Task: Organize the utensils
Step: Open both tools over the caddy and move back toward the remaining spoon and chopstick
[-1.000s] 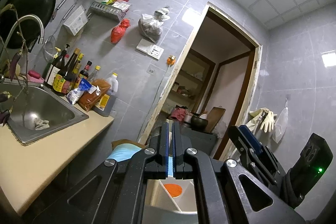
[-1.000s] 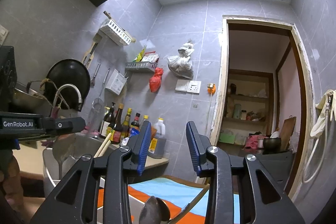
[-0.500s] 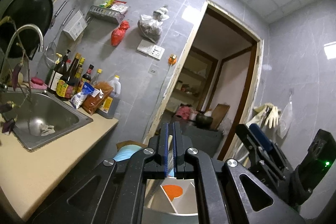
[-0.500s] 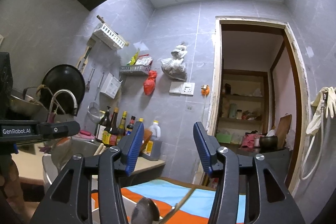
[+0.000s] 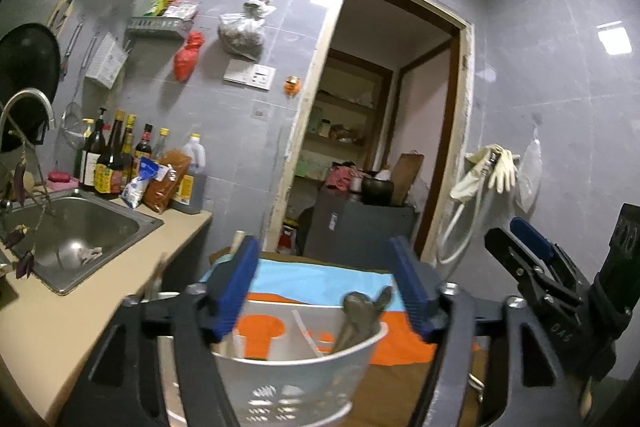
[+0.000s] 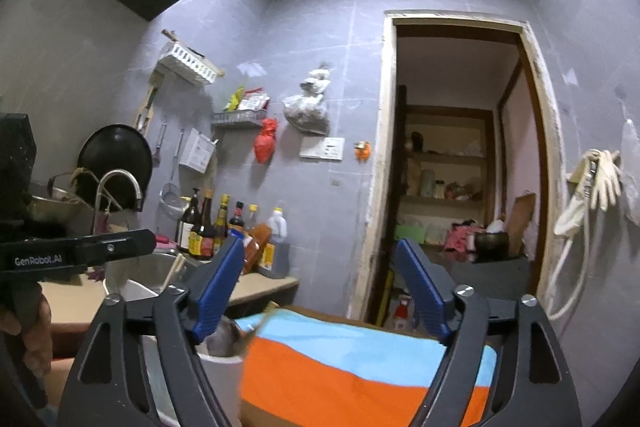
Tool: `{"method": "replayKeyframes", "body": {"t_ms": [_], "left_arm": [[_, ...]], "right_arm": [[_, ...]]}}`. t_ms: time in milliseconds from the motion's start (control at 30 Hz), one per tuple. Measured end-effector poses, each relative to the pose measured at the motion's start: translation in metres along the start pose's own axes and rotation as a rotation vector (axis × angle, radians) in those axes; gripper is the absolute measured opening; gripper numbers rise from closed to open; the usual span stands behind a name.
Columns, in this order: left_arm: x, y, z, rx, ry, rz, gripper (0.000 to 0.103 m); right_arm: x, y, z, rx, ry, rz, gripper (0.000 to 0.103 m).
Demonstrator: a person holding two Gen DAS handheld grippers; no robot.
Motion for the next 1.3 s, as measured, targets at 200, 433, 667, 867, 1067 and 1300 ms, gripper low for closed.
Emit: {"method": "replayKeyframes", "body": {"t_ms": [200, 433, 667, 867, 1067, 1300], "left_arm": [[0.043, 0.006, -0.001, -0.030, 0.056, -0.035, 0.096], [0.090, 0.022, -0.012, -0.092, 0.098, -0.102, 0.098], [0.120, 0.043, -0.039, -0.172, 0.070, -0.159, 0.098], [0.135, 0.065, -0.070, -0.265, 0.035, -0.189, 0.098], [0.143, 0.087, -0.101, -0.385, -0.001, -0.224, 0.098], [0.134, 0.112, -0.127, -0.550, -0.092, -0.236, 0.098]], "right_arm": [[0.043, -0.028, 0.006, -0.041, 0.025, -0.044, 0.101], [0.085, -0.055, 0.008, -0.088, 0.037, -0.086, 0.103], [0.123, -0.076, -0.007, -0.154, 0.016, -0.120, 0.103], [0.140, -0.082, -0.037, -0.249, -0.025, -0.129, 0.103], [0.149, -0.086, -0.074, -0.399, -0.049, -0.101, 0.103], [0.140, -0.081, -0.118, -0.596, -0.085, -0.050, 0.103]]}}
Point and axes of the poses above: each gripper's, at about its wrist camera, not at the fingertips, and y roughly the way its jaws point, x to its right, z to its top, the point moved 5 cm from there along y, roughly the way its jaws point, and after that the axes turned 12 degrees about -z, right-handed, at the moved point
